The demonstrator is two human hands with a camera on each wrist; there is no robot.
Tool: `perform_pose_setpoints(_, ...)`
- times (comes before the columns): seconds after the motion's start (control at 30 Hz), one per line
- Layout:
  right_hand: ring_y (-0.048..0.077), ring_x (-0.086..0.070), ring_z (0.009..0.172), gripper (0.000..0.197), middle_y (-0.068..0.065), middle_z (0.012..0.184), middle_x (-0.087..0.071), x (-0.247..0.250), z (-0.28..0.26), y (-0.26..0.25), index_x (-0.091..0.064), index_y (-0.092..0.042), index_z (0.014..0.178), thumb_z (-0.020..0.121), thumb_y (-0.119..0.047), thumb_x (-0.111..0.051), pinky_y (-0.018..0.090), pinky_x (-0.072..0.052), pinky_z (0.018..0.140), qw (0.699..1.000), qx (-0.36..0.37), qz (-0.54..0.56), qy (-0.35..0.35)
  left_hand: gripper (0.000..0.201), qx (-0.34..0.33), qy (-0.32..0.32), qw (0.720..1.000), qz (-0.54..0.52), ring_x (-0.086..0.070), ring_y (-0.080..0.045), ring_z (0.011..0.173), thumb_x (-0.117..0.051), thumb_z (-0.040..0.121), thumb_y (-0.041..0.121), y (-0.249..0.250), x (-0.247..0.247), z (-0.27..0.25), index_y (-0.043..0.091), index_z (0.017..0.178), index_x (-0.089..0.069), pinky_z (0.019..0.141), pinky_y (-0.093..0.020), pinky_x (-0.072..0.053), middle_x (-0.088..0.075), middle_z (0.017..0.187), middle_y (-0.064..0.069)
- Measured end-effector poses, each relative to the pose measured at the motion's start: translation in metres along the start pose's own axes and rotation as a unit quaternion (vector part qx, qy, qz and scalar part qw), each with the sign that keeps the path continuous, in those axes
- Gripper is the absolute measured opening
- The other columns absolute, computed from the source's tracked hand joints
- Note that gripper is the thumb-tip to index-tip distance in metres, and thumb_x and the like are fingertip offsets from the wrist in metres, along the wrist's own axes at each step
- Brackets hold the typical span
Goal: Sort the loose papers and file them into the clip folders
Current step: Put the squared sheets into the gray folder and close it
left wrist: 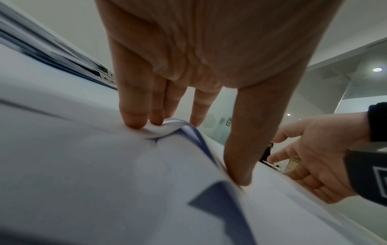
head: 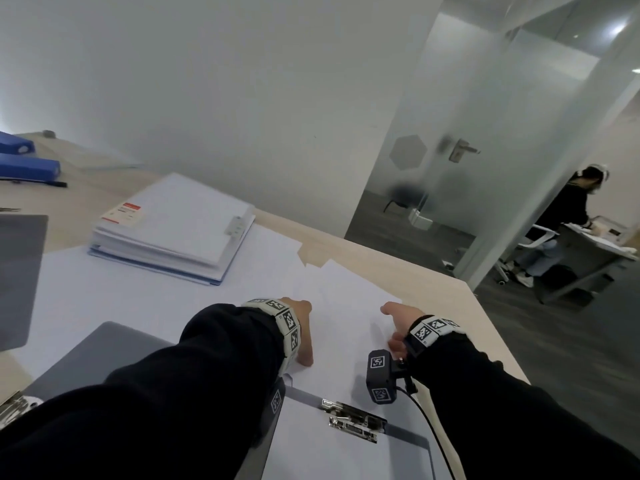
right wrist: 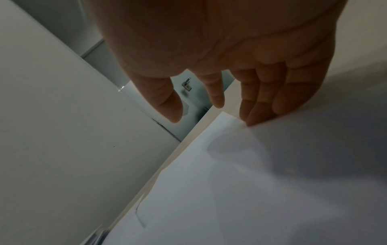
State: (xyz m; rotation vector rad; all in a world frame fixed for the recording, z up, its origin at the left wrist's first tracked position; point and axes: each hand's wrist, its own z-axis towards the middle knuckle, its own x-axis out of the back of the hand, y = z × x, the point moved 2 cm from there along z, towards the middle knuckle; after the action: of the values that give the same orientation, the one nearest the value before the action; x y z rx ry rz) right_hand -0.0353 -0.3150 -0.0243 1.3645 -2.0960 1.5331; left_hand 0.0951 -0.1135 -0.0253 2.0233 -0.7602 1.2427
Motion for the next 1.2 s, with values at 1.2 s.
perform_pose_setpoints(1.2, 0.026, -0.058, 0.082, 0.008, 0.014, 0.088, -0.064, 0.081, -0.034, 0.005, -0.065, -0.005, 0.083, 0.085, -0.012, -0.068, 0.028, -0.042, 0.074, 0.971, 0.183, 0.031, 0.152, 0.095, 0.008, -0.02, 0.988, -0.154, -0.039, -0.026, 0.14, -0.063, 0.081, 0.063, -0.005, -0.014, -0.011, 0.028, 0.156, -0.017, 0.114, -0.04, -0.033, -0.038, 0.155, -0.002)
